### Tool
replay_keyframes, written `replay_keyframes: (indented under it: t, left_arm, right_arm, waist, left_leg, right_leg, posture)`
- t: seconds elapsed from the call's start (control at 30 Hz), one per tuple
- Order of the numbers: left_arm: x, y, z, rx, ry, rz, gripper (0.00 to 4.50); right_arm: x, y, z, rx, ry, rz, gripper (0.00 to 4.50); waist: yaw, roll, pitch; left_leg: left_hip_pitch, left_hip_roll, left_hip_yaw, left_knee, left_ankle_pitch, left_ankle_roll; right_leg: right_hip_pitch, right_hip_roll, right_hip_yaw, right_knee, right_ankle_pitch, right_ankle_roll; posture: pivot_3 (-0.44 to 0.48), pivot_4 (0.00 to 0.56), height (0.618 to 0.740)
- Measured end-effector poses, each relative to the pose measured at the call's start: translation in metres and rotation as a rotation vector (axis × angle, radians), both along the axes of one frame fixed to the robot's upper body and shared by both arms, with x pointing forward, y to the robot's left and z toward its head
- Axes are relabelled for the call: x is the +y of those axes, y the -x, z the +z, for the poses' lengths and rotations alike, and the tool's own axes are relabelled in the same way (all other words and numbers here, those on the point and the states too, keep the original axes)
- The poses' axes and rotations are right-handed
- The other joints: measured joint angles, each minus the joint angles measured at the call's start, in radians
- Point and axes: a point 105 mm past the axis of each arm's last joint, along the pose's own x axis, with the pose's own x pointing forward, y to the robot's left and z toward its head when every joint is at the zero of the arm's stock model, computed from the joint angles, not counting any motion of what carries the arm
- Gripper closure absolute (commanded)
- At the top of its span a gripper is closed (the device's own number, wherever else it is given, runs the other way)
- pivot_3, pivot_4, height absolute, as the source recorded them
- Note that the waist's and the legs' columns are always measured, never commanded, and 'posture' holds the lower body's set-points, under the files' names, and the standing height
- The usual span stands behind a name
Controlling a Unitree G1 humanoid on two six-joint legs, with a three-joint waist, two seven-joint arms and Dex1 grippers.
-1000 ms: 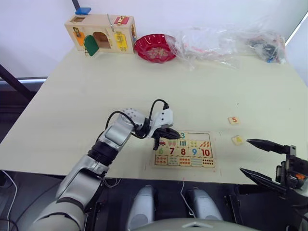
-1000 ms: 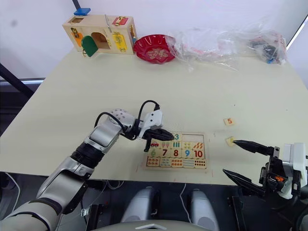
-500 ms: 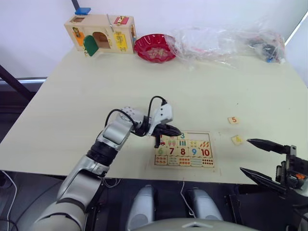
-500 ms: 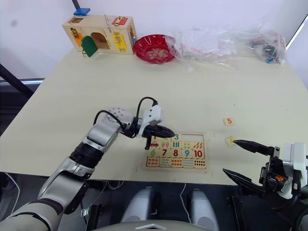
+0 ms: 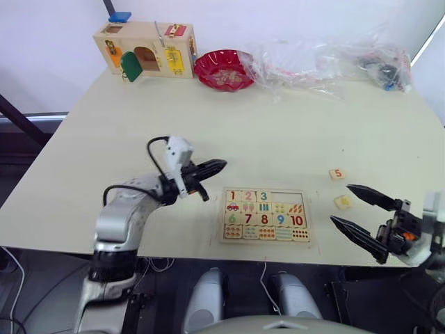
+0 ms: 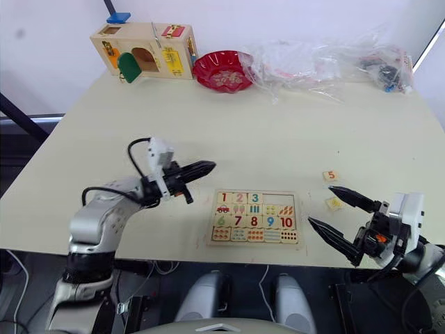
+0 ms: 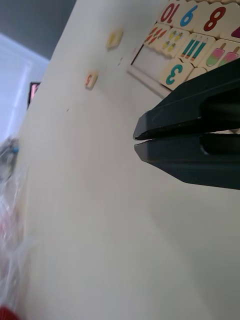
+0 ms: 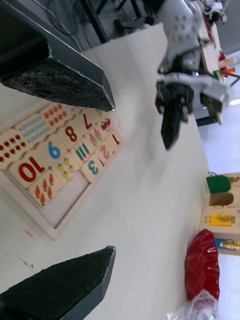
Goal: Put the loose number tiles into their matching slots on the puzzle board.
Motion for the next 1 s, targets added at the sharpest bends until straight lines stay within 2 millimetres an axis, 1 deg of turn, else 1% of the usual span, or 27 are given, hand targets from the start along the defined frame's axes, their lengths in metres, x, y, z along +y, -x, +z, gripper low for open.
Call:
replay_keyframes:
  t: [0.07, 0.13, 0.23, 0.27, 0.3, 0.37, 0.47, 0.5, 0.53, 0.57, 0.6, 0.7, 0.77, 0.83, 0.9, 1.0]
  left_arm:
    - [0.008, 0.006, -0.003, -0.011, 0.001, 0.043, 4.4]
    - [0.013, 0.013, -0.01, -0.008, 0.001, 0.089, 4.4]
    - [0.026, 0.028, -0.023, 0.002, -0.003, 0.135, 4.4]
    - [0.031, 0.032, -0.026, 0.004, 0.001, 0.151, 4.16]
    - [0.035, 0.038, -0.031, 0.015, 0.009, 0.161, 3.87]
    - [0.041, 0.046, -0.036, 0.023, 0.019, 0.168, 3.14]
    - [0.046, 0.055, -0.04, 0.024, 0.041, 0.17, 1.62]
    - [0.051, 0.058, -0.041, 0.024, 0.044, 0.177, 1.09]
    - [0.055, 0.059, -0.041, 0.023, 0.037, 0.183, 0.69]
    - [0.063, 0.064, -0.044, 0.031, 0.029, 0.194, 0.17]
    - [0.068, 0.067, -0.045, 0.036, 0.021, 0.202, 0.08]
    - [0.085, 0.081, -0.056, 0.077, -0.005, 0.233, 0.08]
    - [0.087, 0.085, -0.059, 0.086, -0.008, 0.23, 0.08]
    - [0.089, 0.087, -0.062, 0.086, -0.013, 0.223, 0.08]
    - [0.091, 0.088, -0.065, 0.086, -0.013, 0.223, 0.08]
    - [0.089, 0.088, -0.066, 0.083, -0.012, 0.215, 0.08]
  right_arm:
    - [0.001, -0.003, -0.003, -0.008, 0.016, -0.007, 0.0]
    - [-0.007, -0.008, -0.011, 0.016, 0.017, -0.034, 0.0]
    - [-0.016, -0.012, -0.017, 0.033, 0.006, -0.055, 0.0]
    - [-0.02, -0.013, -0.02, 0.042, 0.006, -0.058, 0.0]
    - [-0.028, -0.015, -0.025, 0.053, 0.01, -0.076, 0.0]
    - [-0.038, -0.016, -0.03, 0.067, 0.016, -0.1, 0.0]
    - [-0.054, -0.016, -0.037, 0.075, 0.028, -0.126, 0.0]
    - [-0.061, -0.015, -0.04, 0.078, 0.029, -0.143, 0.0]
    - [-0.064, -0.015, -0.042, 0.085, 0.031, -0.152, 0.0]
    - [-0.069, -0.013, -0.047, 0.102, 0.042, -0.152, 0.0]
    - [-0.072, -0.012, -0.05, 0.112, 0.048, -0.157, 0.0]
    - [-0.091, -0.006, -0.06, 0.153, 0.067, -0.192, 0.0]
    - [-0.095, -0.006, -0.061, 0.154, 0.071, -0.193, 0.0]
    - [-0.098, -0.006, -0.061, 0.152, 0.08, -0.184, 0.0]
    - [-0.106, -0.004, -0.062, 0.158, 0.092, -0.198, 0.0]
    - [-0.112, -0.003, -0.062, 0.16, 0.099, -0.206, 0.0]
  waist:
    - [-0.001, 0.0, 0.0]
    - [-0.001, 0.0, 0.0]
    - [-0.003, 0.0, 0.0]
    - [-0.004, -0.001, 0.0]
    - [-0.004, -0.001, 0.0]
    - [-0.002, -0.001, 0.0]
    - [-0.001, -0.001, 0.0]
    - [-0.002, -0.001, 0.0]
    - [-0.003, -0.001, 0.0]
    - [-0.005, -0.001, 0.0]
    - [-0.008, -0.001, -0.001]
    - [-0.017, -0.001, -0.001]
    - [-0.019, -0.001, -0.001]
    - [-0.02, -0.001, -0.001]
    - [-0.02, -0.001, -0.001]
    - [-0.021, -0.001, -0.001]
  left_leg:
    - [0.0, 0.0, 0.001, 0.0, 0.0, 0.0]
    - [0.001, 0.0, 0.002, 0.0, 0.0, 0.0]
    - [0.005, 0.001, 0.009, -0.002, 0.0, 0.0]
    - [0.007, 0.002, 0.011, -0.003, -0.001, 0.001]
    - [0.009, 0.002, 0.013, -0.003, -0.001, 0.001]
    - [0.011, 0.003, 0.016, -0.003, -0.002, 0.002]
    - [0.012, 0.004, 0.02, -0.003, -0.003, 0.004]
    - [0.012, 0.005, 0.023, -0.003, -0.004, 0.005]
    - [0.012, 0.005, 0.024, -0.003, -0.004, 0.005]
    - [0.012, 0.005, 0.025, -0.004, -0.005, 0.006]
    - [0.012, 0.005, 0.027, -0.004, -0.005, 0.007]
    - [0.012, 0.005, 0.028, -0.005, -0.006, 0.007]
    - [0.013, 0.005, 0.027, -0.005, -0.006, 0.007]
    - [0.013, 0.005, 0.027, -0.005, -0.008, 0.003]
    - [0.013, 0.005, 0.026, -0.006, -0.008, 0.002]
    - [0.012, 0.005, 0.025, -0.008, -0.008, 0.002]
  right_leg:
    - [0.0, 0.0, 0.001, 0.0, 0.0, 0.0]
    - [0.0, -0.001, 0.002, 0.0, 0.0, 0.0]
    - [0.0, -0.002, 0.007, 0.0, 0.0, 0.0]
    - [0.0, -0.002, 0.009, 0.0, 0.0, 0.0]
    - [0.001, -0.002, 0.011, 0.0, 0.0, 0.0]
    - [0.002, -0.002, 0.013, 0.0, 0.0, 0.0]
    - [0.001, -0.003, 0.015, 0.0, 0.0, 0.0]
    - [0.0, -0.004, 0.016, -0.001, 0.0, 0.0]
    - [0.0, -0.005, 0.016, -0.001, 0.0, 0.0]
    - [-0.001, -0.005, 0.016, -0.001, 0.0, 0.0]
    - [-0.002, -0.006, 0.016, -0.001, 0.0, 0.0]
    - [-0.003, -0.008, 0.016, -0.002, 0.0, 0.0]
    - [-0.003, -0.009, 0.014, -0.002, 0.0, 0.0]
    - [-0.003, -0.012, 0.012, -0.002, 0.0, 0.0]
    - [-0.003, -0.017, 0.007, -0.002, 0.0, 0.0]
    - [-0.003, -0.016, 0.006, -0.003, 0.0, 0.0]
  posture:
    - [0.0, 0.15, 0.74]
    - [0.0, 0.15, 0.74]
    - [0.0, 0.15, 0.74]
    - [0.0, 0.15, 0.74]
    - [0.0, 0.15, 0.74]
    - [0.0, 0.15, 0.74]
    - [0.0, 0.15, 0.74]
    - [0.0, 0.15, 0.74]
    - [0.0, 0.15, 0.74]
    - [0.0, 0.15, 0.74]
    - [0.0, 0.15, 0.74]
    - [0.0, 0.15, 0.74]
    - [0.0, 0.15, 0.74]
    - [0.0, 0.15, 0.74]
    - [0.0, 0.15, 0.74]
    - [0.0, 0.15, 0.74]
